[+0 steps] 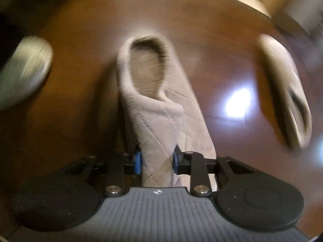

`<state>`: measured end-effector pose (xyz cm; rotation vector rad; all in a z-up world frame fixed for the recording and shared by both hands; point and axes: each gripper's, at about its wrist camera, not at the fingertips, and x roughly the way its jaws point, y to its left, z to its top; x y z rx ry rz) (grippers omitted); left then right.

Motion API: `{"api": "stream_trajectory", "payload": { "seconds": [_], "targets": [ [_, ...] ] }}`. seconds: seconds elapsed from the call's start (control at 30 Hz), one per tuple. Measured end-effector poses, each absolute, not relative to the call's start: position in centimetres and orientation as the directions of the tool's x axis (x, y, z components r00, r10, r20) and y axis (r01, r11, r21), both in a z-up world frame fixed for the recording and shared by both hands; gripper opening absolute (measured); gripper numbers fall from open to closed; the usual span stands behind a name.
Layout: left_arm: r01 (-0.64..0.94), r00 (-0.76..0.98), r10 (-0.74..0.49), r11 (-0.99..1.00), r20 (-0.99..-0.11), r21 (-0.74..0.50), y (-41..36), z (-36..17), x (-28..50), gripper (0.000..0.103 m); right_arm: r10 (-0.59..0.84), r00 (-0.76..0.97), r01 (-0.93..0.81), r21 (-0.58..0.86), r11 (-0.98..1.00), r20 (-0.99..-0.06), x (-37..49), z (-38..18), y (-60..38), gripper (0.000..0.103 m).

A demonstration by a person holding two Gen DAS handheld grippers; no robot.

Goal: Organize scattered shoes
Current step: 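Carry the beige slipper with the right gripper and lower it beside the red slippers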

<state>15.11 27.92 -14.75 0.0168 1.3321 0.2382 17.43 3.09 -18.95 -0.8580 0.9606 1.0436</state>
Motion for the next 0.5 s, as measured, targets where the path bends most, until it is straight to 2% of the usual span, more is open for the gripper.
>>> {"api": "stream_trajectory", "payload": {
  "seconds": [0.03, 0.07, 0.13, 0.2, 0.23, 0.27, 0.33, 0.4, 0.5],
  "targets": [
    [-0.162, 0.219, 0.176, 0.976, -0.960, 0.143, 27.8, -14.8, 15.3, 0.090, 0.281, 0.231, -0.932, -0.128, 0.340, -0.931, 17.6, -18.9, 2.8, 0.021],
    [-0.158, 0.225, 0.167, 0.978, -0.960, 0.133, 27.4, -14.8, 15.5, 0.090, 0.211, 0.286, -0.835, -0.136, 0.533, -0.935, 18.1, -18.4, 1.5, 0.021],
    [-0.139, 0.239, 0.145, 0.984, -0.960, 0.114, 26.4, -14.9, 15.8, 0.090, 0.151, 0.283, -0.673, -0.084, 0.735, -0.947, 18.9, -17.6, -0.5, 0.022],
    [-0.109, 0.246, 0.122, 0.989, -0.962, 0.097, 25.2, -15.1, 15.8, 0.090, 0.168, 0.243, -0.482, 0.031, 0.875, -0.955, 19.3, -16.1, -3.7, 0.033],
    [-0.089, 0.247, 0.108, 0.992, -0.963, 0.088, 24.5, -15.3, 15.9, 0.090, 0.175, 0.238, -0.463, 0.047, 0.885, -0.955, 19.1, -15.7, -4.4, 0.044],
    [-0.069, 0.247, 0.094, 0.995, -0.964, 0.079, 23.9, -15.4, 15.9, 0.090, 0.171, 0.238, -0.465, 0.042, 0.884, -0.956, 18.7, -15.4, -5.1, 0.062],
    [-0.029, 0.251, 0.067, 0.998, -0.966, 0.062, 22.5, -15.5, 15.8, 0.090, 0.152, 0.260, -0.473, 0.012, 0.881, -0.954, 17.8, -15.0, -6.3, 0.077],
    [-0.003, 0.257, 0.048, 0.999, -0.965, 0.049, 21.4, -15.6, 15.8, 0.090, 0.137, 0.269, -0.437, 0.006, 0.899, -0.953, 17.3, -14.6, -7.6, 0.077],
    [0.023, 0.251, 0.033, 0.999, -0.967, 0.040, 20.3, -16.0, 15.9, 0.090, 0.184, 0.267, -0.326, 0.091, 0.941, -0.946, 17.7, -15.5, -7.5, 0.077]
  ]
}}
